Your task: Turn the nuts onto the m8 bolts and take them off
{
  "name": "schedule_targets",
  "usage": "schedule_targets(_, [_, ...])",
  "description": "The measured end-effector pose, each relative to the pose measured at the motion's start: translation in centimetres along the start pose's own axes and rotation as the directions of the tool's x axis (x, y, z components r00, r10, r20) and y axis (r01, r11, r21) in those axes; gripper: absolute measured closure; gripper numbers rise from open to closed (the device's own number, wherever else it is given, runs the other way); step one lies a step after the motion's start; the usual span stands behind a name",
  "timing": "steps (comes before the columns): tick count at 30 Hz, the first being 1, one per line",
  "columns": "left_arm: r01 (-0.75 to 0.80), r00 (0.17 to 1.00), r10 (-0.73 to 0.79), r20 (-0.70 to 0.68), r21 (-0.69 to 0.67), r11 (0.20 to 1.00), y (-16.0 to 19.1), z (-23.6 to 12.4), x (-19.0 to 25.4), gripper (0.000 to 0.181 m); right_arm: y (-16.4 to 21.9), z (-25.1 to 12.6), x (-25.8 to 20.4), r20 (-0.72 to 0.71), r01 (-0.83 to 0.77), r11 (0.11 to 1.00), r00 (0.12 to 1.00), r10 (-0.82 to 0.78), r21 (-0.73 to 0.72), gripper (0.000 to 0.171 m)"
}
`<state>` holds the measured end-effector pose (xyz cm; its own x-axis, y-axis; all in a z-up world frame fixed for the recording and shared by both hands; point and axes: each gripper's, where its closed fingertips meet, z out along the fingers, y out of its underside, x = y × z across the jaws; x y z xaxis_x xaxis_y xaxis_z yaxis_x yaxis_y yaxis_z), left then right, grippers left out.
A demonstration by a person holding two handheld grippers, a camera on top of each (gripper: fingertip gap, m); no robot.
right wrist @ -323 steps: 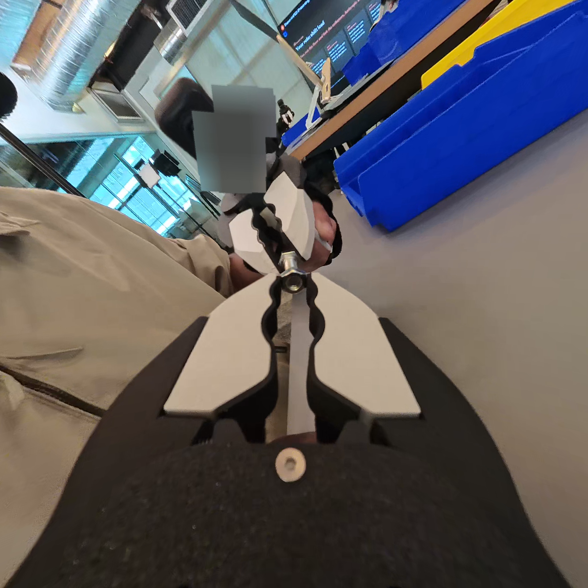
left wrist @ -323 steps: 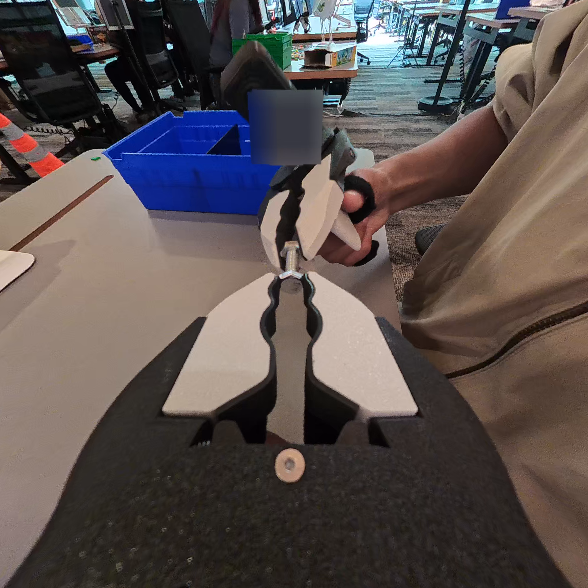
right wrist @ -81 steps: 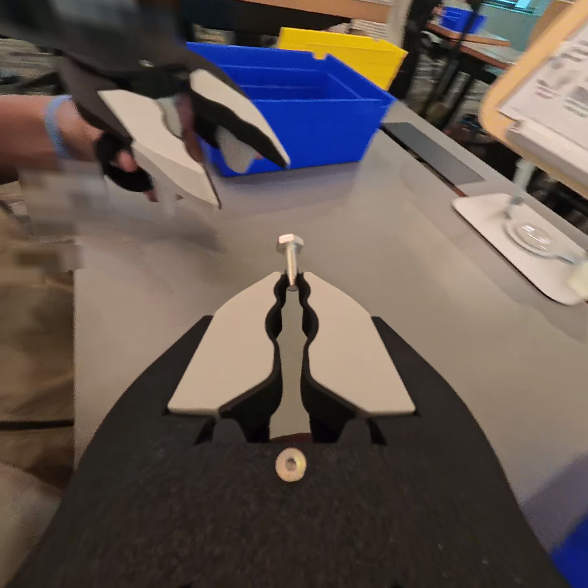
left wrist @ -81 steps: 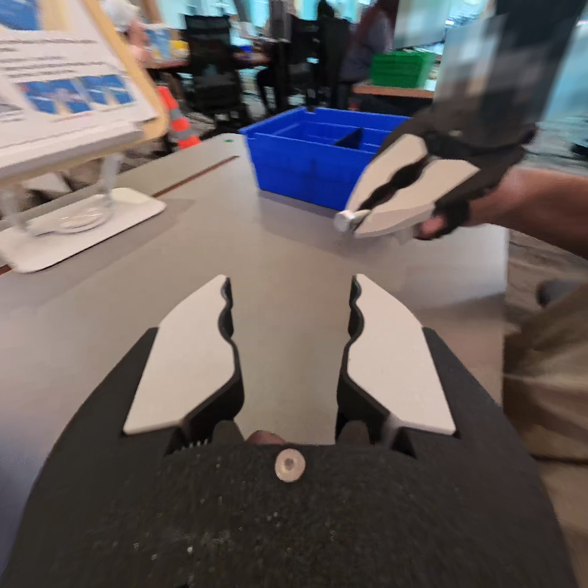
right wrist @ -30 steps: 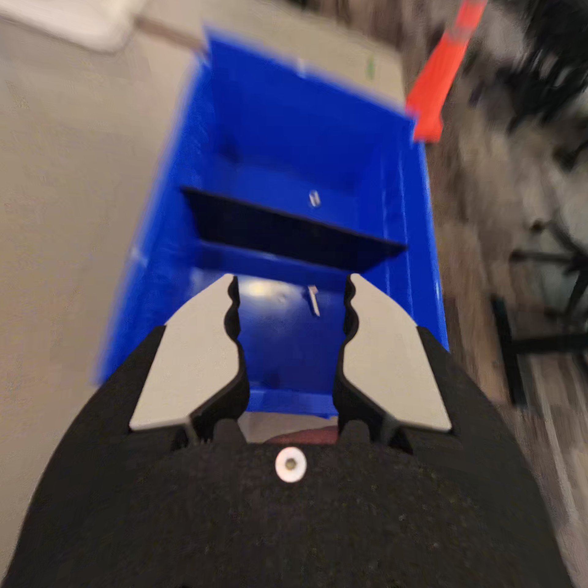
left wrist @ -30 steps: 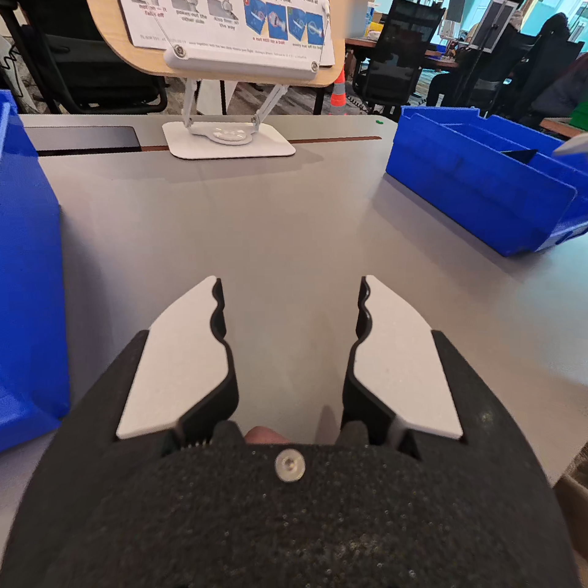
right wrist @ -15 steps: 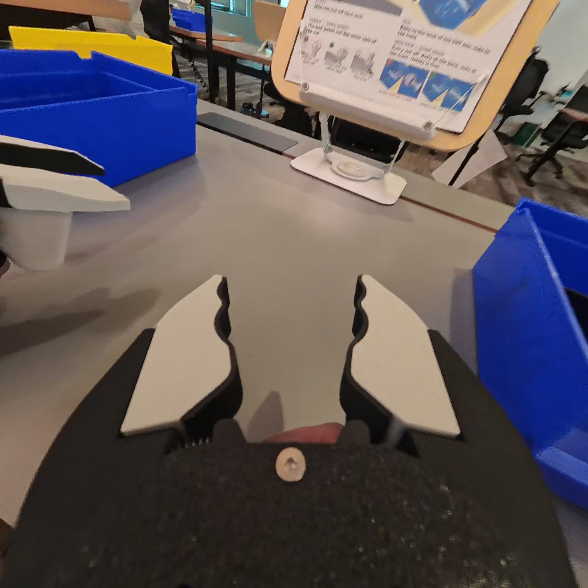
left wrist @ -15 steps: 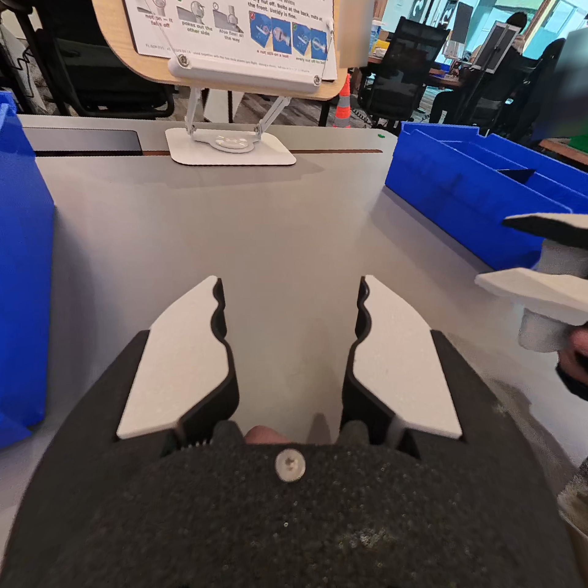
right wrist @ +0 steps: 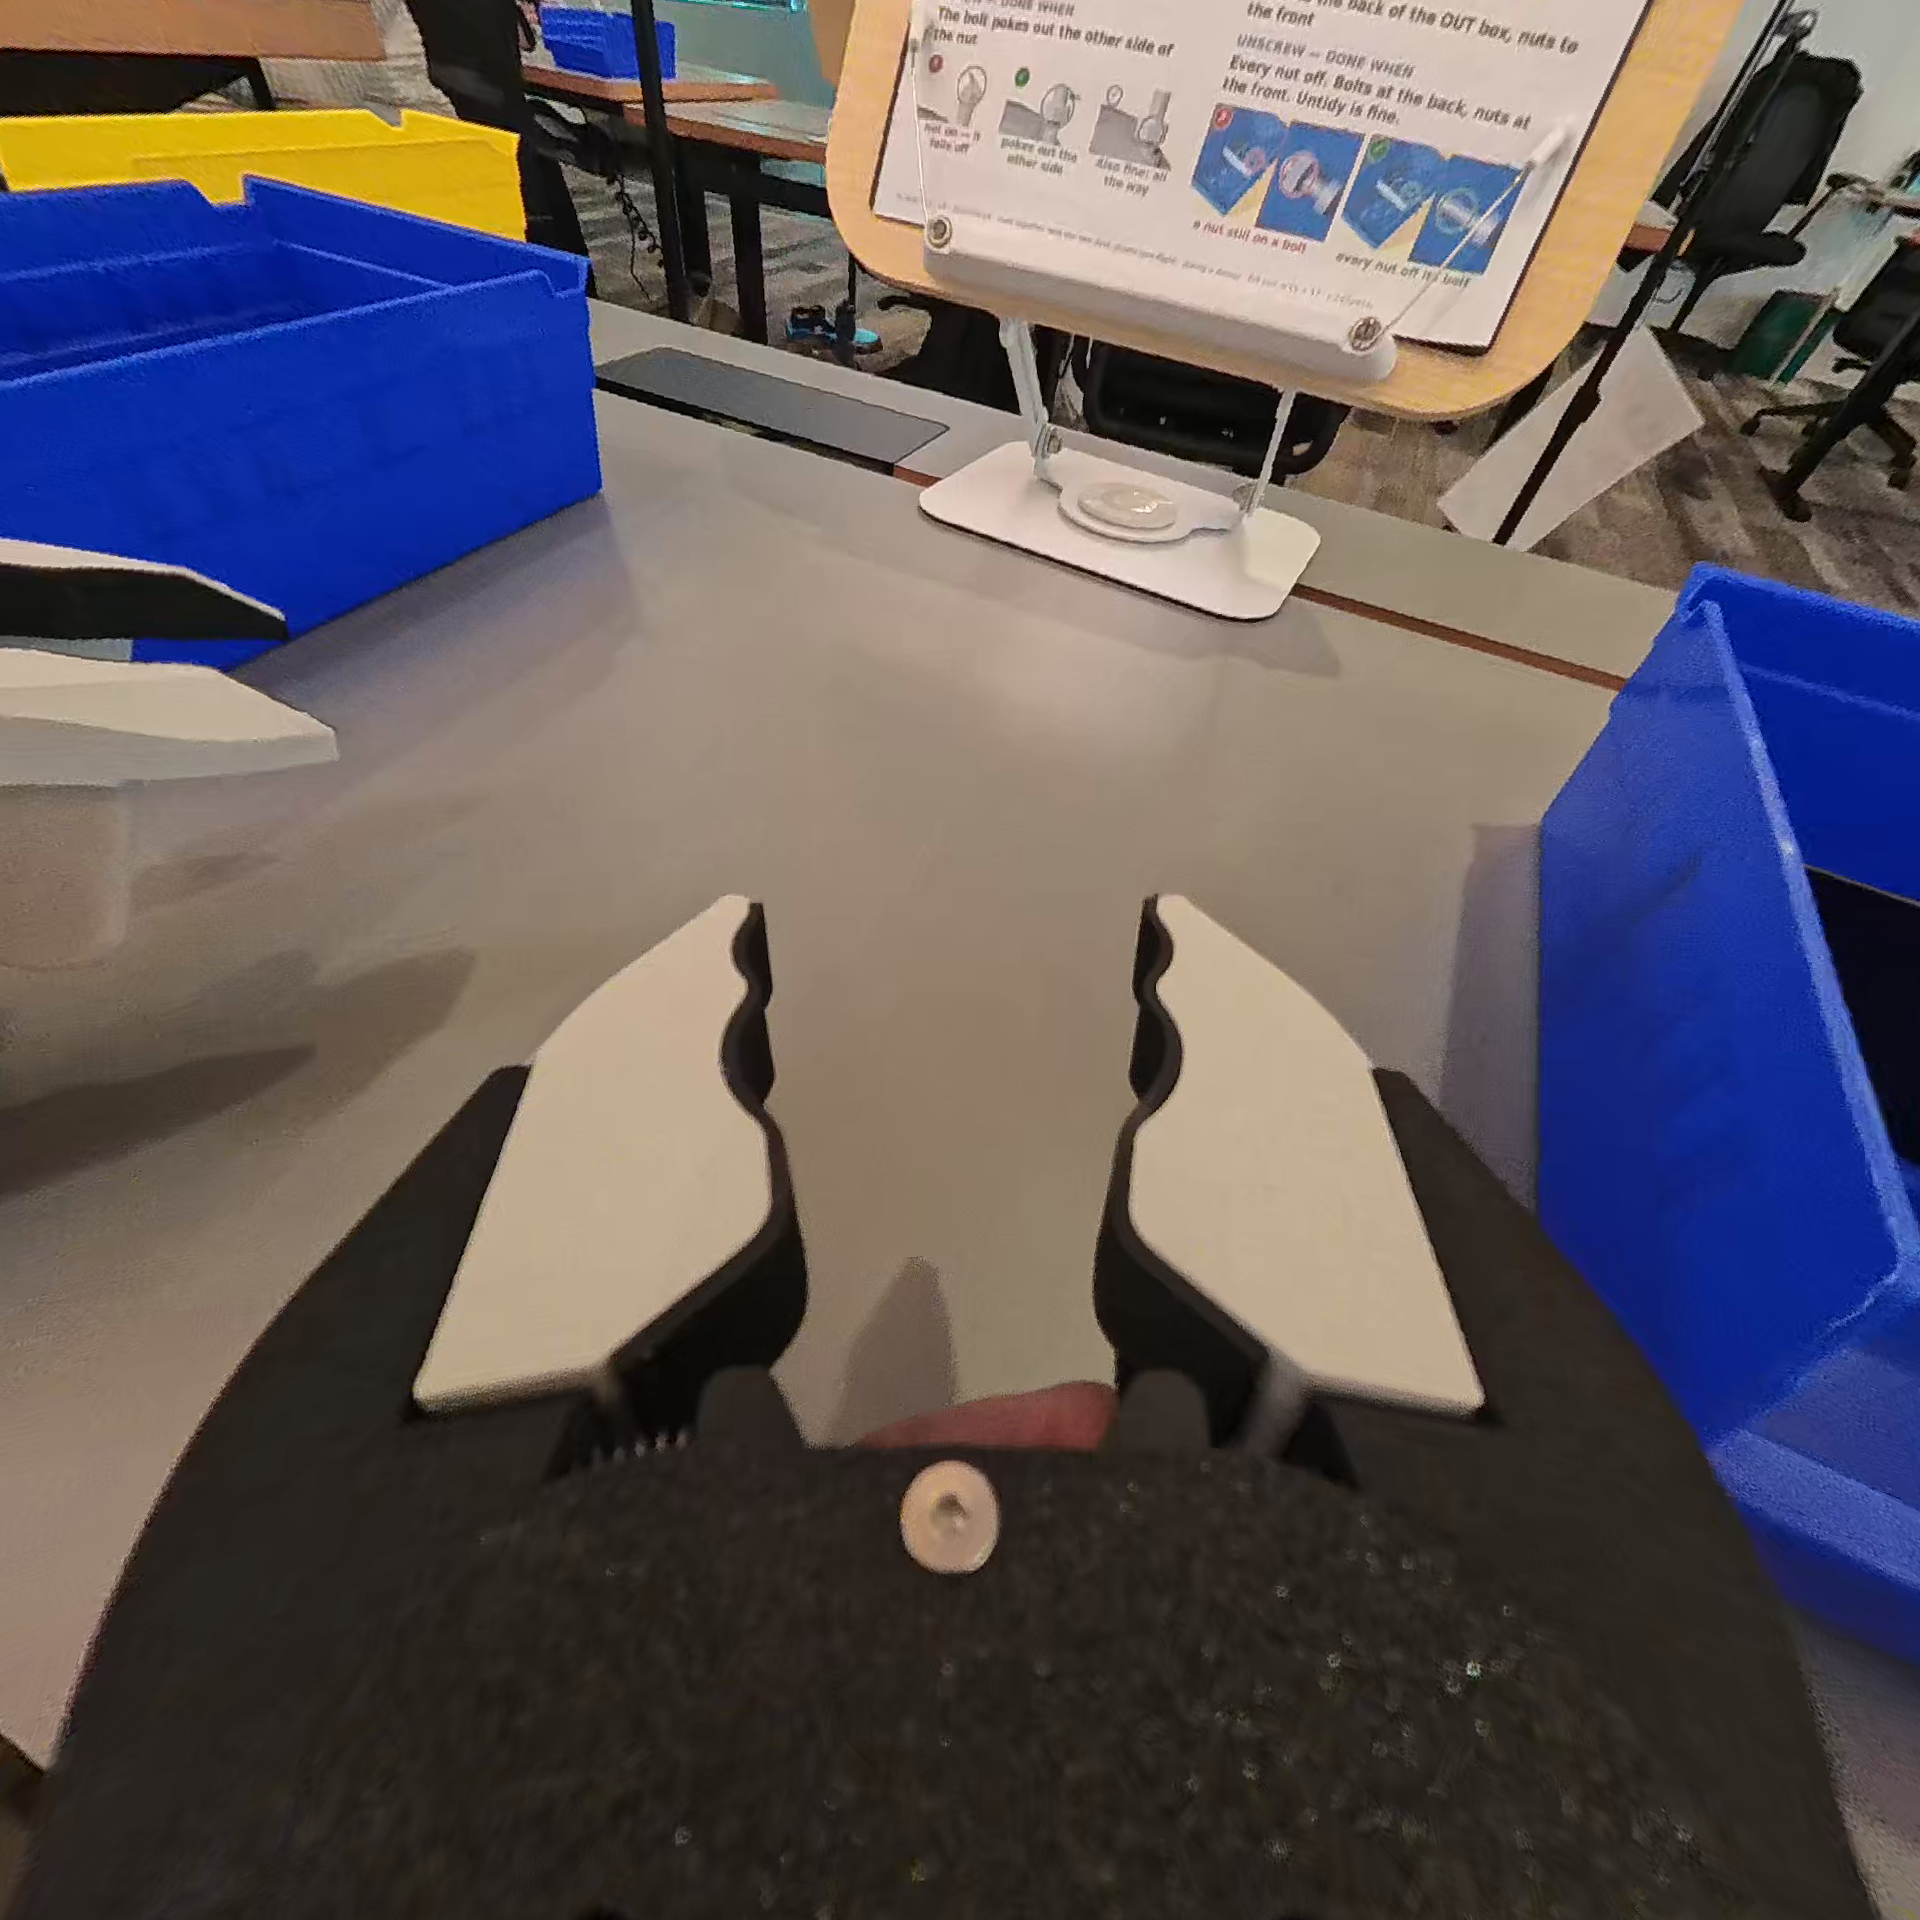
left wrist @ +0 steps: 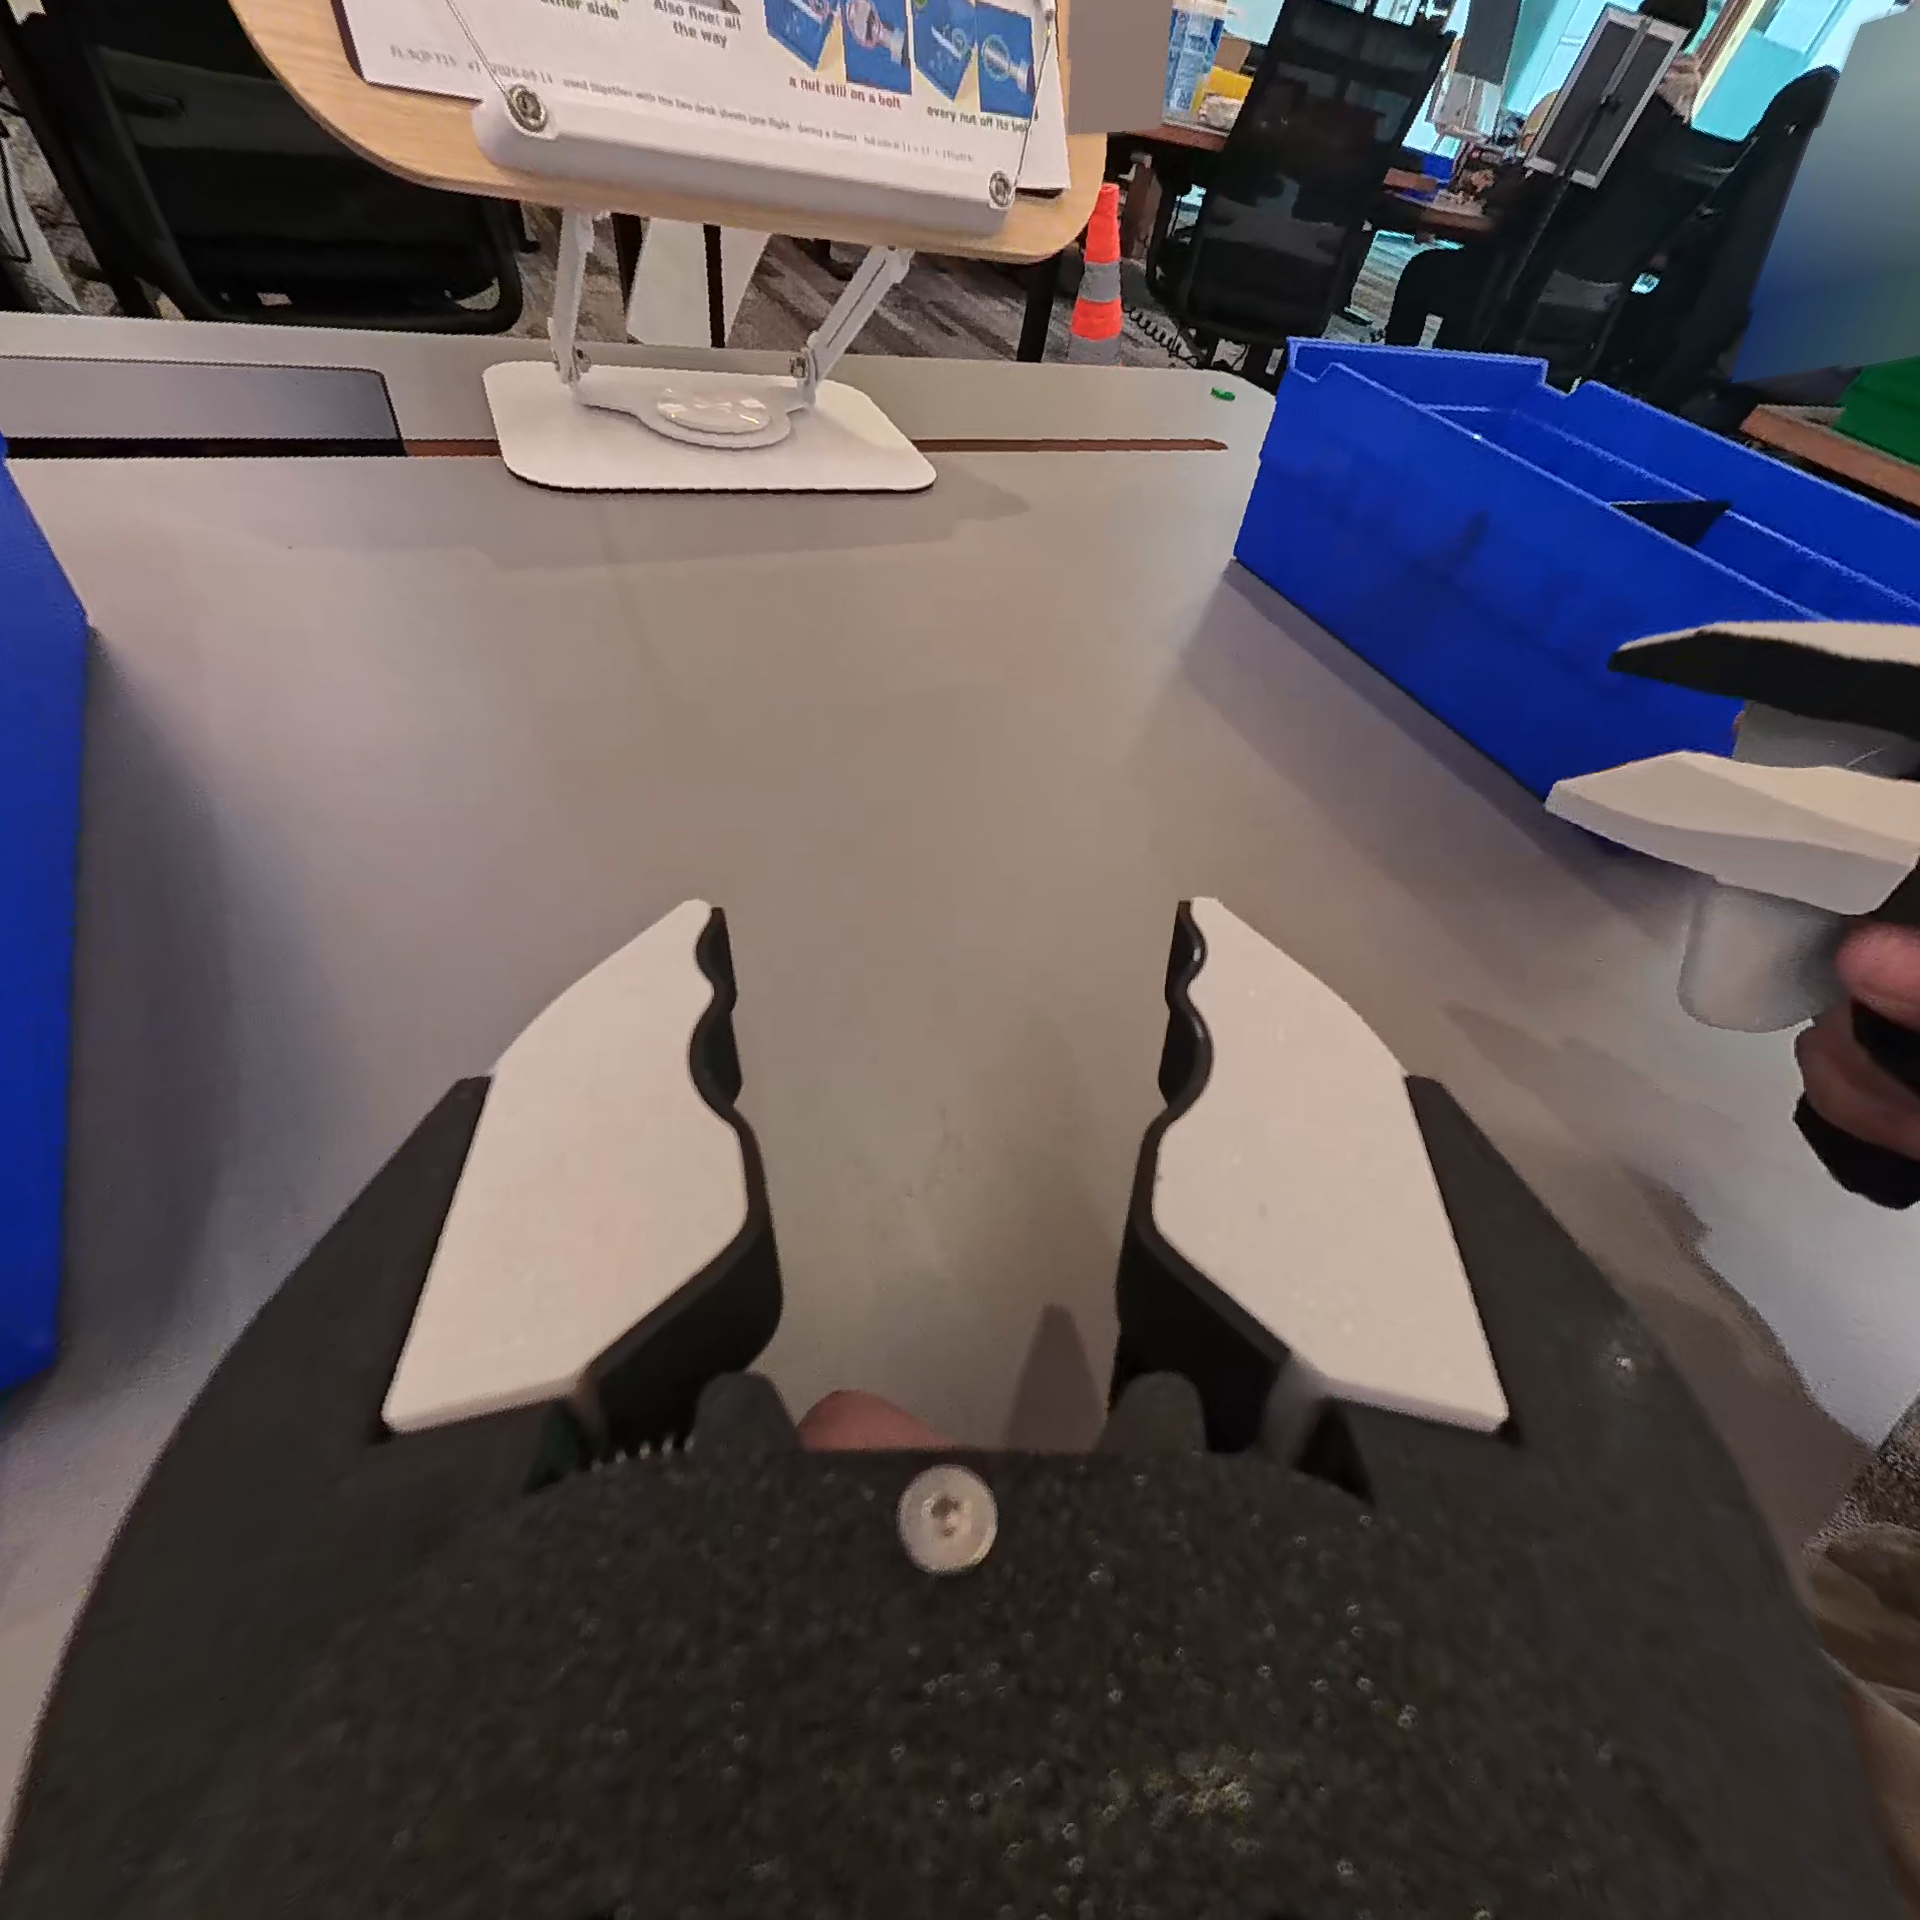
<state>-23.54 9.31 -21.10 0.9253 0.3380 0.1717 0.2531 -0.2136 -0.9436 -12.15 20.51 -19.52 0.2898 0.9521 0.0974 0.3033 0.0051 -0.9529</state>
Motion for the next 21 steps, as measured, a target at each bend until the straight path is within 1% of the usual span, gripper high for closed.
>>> schedule_targets(4, [-0.013, 1.000, 0.012, -0.008, -0.020, 1.000, 0.0, -0.3, 0.1, 0.102, 0.2, 0.3, -0.3, 0.008, 0.005, 1.000, 1.000, -0.005, -0.007, 0.104])
schedule_targets(5, [-0.026, 1.000, 0.026, -0.009, -0.030, 0.999, -0.5, -0.7, -0.1, 0.102, 0.2, 0.3, -0.4, 0.012, 0.005, 1.000, 1.000, -0.005, -0.012, 0.105])
schedule_targets(7, [-0.073, 0.997, 0.073, 0.024, -0.022, 0.997, -2.9, -2.3, -1.2, 0.107, 0.2, 0.4, -0.3, 0.016, 0.006, 1.000, 1.000, -0.005, -0.014, 0.105])
schedule_targets(9, [-0.127, 0.988, 0.128, 0.084, -0.014, 0.992, -5.7, -4.5, -3.8, 0.114, 0.1, 0.4, -0.3, 0.023, 0.005, 1.000, 1.000, -0.005, -0.011, 0.107])
schedule_targets(10, [-0.139, 0.984, 0.141, 0.106, -0.028, 0.990, -7.0, -5.4, -5.4, 0.115, 0.1, 0.5, -0.2, 0.029, 0.005, 1.000, 1.000, -0.005, -0.012, 0.107])
schedule_targets(12, [-0.147, 0.980, 0.156, 0.126, -0.075, 0.986, -9.3, -6.6, -8.7, 0.113, 0.2, 0.7, -0.1, 0.036, 0.007, 1.000, 0.999, -0.007, -0.014, 0.107])
schedule_targets(14, [-0.175, 0.958, 0.205, 0.202, -0.157, 0.972, -10.4, -6.9, -13.2, 0.112, 0.2, 1.0, 0.1, 0.042, 0.009, 1.000, 0.999, -0.009, -0.011, 0.108])
schedule_targets(17, [-0.177, 0.926, 0.262, 0.271, -0.303, 0.937, -9.7, -5.7, -19.2, 0.110, 0.2, 1.5, 0.4, 0.047, 0.003, 1.000, 0.999, -0.003, -0.011, 0.109])
schedule_targets(20, [-0.103, 0.924, 0.240, 0.298, -0.411, 0.906, -7.5, -3.5, -23.2, 0.112, 0.2, 1.6, 0.6, 0.058, -0.015, 1.000, 0.998, 0.015, -0.007, 0.110])
schedule_targets(21, [-0.073, 0.925, 0.222, 0.308, -0.428, 0.901, -6.9, -2.8, -24.1, 0.113, 0.2, 1.7, 0.6, 0.063, -0.016, 1.000, 0.998, 0.017, -0.010, 0.110])
